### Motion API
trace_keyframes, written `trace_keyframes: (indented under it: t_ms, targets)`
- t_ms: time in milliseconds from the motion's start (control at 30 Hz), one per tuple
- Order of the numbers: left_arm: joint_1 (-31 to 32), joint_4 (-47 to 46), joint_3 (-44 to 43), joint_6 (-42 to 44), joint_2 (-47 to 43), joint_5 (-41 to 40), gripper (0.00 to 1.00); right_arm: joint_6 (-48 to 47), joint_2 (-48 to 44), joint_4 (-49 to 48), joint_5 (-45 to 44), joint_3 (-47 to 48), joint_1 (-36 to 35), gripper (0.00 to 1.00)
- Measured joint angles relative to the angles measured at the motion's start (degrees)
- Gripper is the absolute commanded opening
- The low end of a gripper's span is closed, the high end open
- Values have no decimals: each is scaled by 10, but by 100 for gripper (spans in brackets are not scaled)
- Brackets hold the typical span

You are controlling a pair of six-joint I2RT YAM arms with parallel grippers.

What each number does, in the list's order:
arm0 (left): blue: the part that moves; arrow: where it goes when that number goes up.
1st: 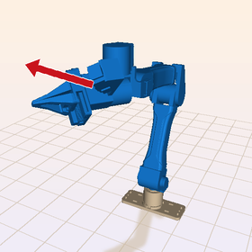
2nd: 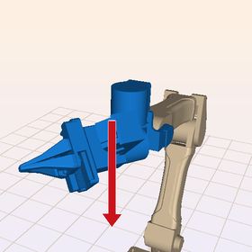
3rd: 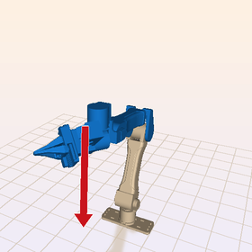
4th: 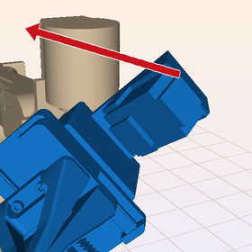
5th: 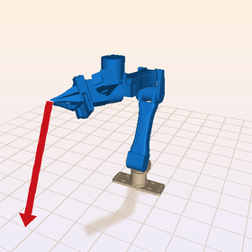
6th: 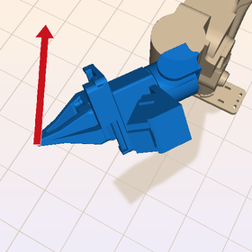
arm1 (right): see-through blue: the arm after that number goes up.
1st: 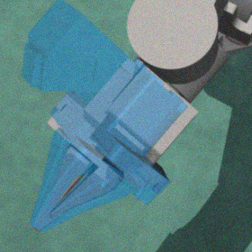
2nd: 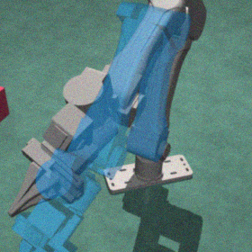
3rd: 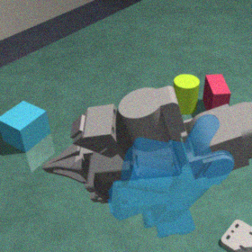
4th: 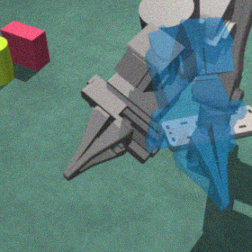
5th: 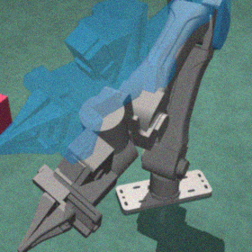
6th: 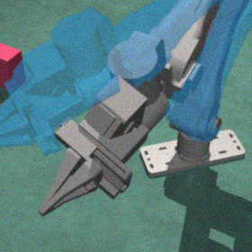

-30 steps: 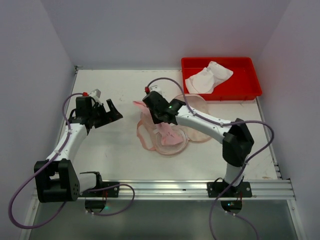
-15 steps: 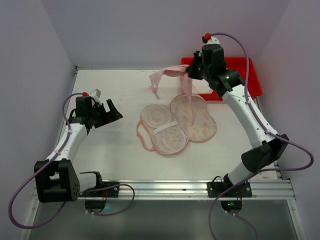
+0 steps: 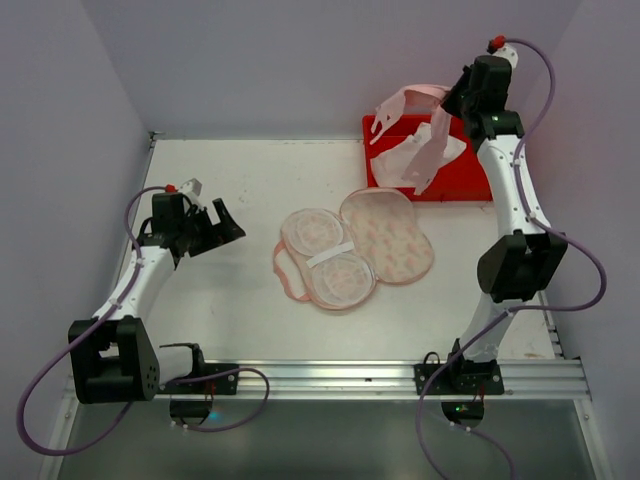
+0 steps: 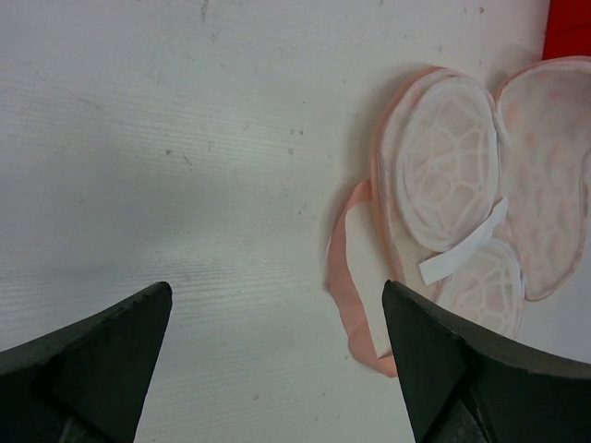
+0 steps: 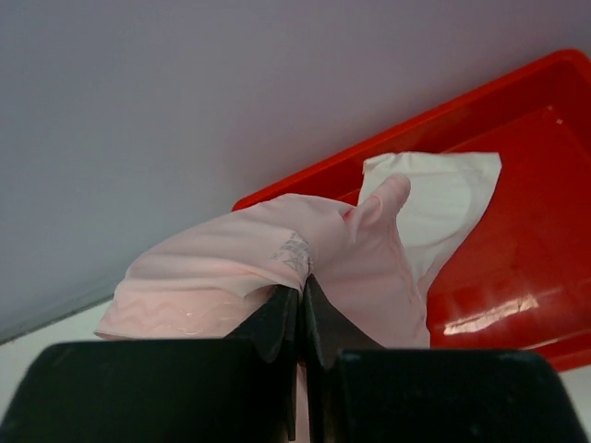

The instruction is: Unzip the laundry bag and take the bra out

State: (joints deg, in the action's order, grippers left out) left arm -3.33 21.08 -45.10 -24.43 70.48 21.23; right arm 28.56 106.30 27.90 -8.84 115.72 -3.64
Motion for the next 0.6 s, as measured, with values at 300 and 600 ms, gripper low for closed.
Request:
trace_keyframes:
  t_ms: [300, 600]
  targets:
    - [0, 0, 0, 0, 11, -5, 100, -248, 83, -169, 75, -31, 15, 0]
    - [0, 0, 0, 0, 28, -7, 100, -492, 78, -316, 116, -180, 11, 0]
